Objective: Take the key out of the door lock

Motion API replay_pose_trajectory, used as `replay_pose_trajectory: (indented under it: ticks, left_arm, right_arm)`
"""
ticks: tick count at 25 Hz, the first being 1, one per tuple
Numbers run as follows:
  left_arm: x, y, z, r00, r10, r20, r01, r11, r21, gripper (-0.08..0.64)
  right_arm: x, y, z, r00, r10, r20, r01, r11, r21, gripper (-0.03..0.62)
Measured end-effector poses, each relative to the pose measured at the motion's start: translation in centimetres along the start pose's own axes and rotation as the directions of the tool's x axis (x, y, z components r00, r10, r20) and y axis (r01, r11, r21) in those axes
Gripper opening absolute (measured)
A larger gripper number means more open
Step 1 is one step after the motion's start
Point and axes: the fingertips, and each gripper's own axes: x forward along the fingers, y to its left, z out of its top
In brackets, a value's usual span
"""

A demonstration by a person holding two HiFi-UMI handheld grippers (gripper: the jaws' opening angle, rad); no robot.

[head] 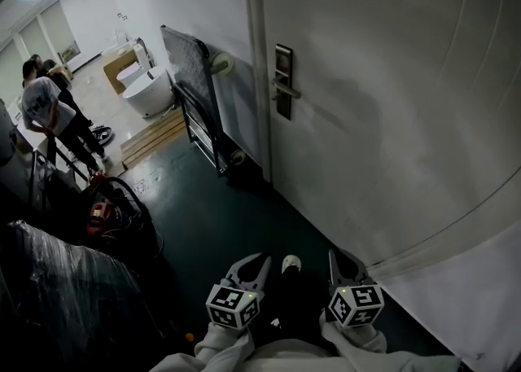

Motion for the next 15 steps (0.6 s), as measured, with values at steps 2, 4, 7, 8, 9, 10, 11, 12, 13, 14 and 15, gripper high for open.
replay_pose_trajectory:
  ticks: [2,4,7,8,9,10,11,12,13,14,15]
  left_arm:
    - [1.3,1.0,0.7,1.000,0.010,0.006,-0.010,1.000,-0.003,0.028]
    - [2.8,1.9,1.5,1.000,0.020,0.009,-0.020,1.000,-0.005,0.028]
    - [4.7,3.2,2.6,0.999,0.038,0.011,-0.038,0.999,-0.014,0.028]
    - [5.4,3.7,3.1,0.999,0.042,0.012,-0.042,0.999,-0.017,0.028]
    - [6.1,4.2,3.5,0.999,0.045,0.014,-0.045,0.999,-0.021,0.028]
    - [6.9,4.7,4.0,0.999,0.048,0.016,-0.047,0.999,-0.026,0.028]
    - [7.7,5.2,4.6,0.999,0.050,0.020,-0.050,0.998,-0.031,0.028]
    - [8.6,5.6,5.2,0.998,0.052,0.024,-0.051,0.998,-0.034,0.028]
    - [9.5,6.0,5.9,0.998,0.051,0.028,-0.050,0.998,-0.035,0.028]
    - [10.4,6.3,6.5,0.998,0.048,0.033,-0.047,0.998,-0.033,0.028]
    - [11.3,6.7,7.1,0.998,0.045,0.036,-0.044,0.999,-0.031,0.028]
  right_arm:
    - [2.1,-0.3,0.8,1.000,0.019,-0.001,-0.019,1.000,-0.011,0.052]
    - [4.1,-0.6,1.6,0.999,0.039,-0.005,-0.039,0.999,-0.020,0.052]
    - [7.0,-1.0,2.5,0.997,0.069,-0.021,-0.069,0.997,-0.023,0.052]
    - [7.9,-1.2,2.9,0.997,0.076,-0.023,-0.076,0.997,-0.022,0.052]
    - [8.8,-1.4,3.3,0.996,0.081,-0.023,-0.082,0.996,-0.022,0.052]
    - [9.7,-1.7,3.7,0.996,0.086,-0.023,-0.086,0.996,-0.022,0.052]
    - [10.6,-2.0,4.2,0.996,0.090,-0.023,-0.091,0.996,-0.023,0.052]
    - [11.6,-2.4,4.7,0.995,0.093,-0.021,-0.094,0.995,-0.024,0.052]
    - [12.5,-2.8,5.3,0.995,0.095,-0.019,-0.095,0.995,-0.025,0.052]
    - [13.5,-3.2,5.9,0.995,0.095,-0.015,-0.096,0.995,-0.025,0.052]
    - [14.4,-3.7,6.4,0.995,0.096,-0.013,-0.096,0.995,-0.026,0.052]
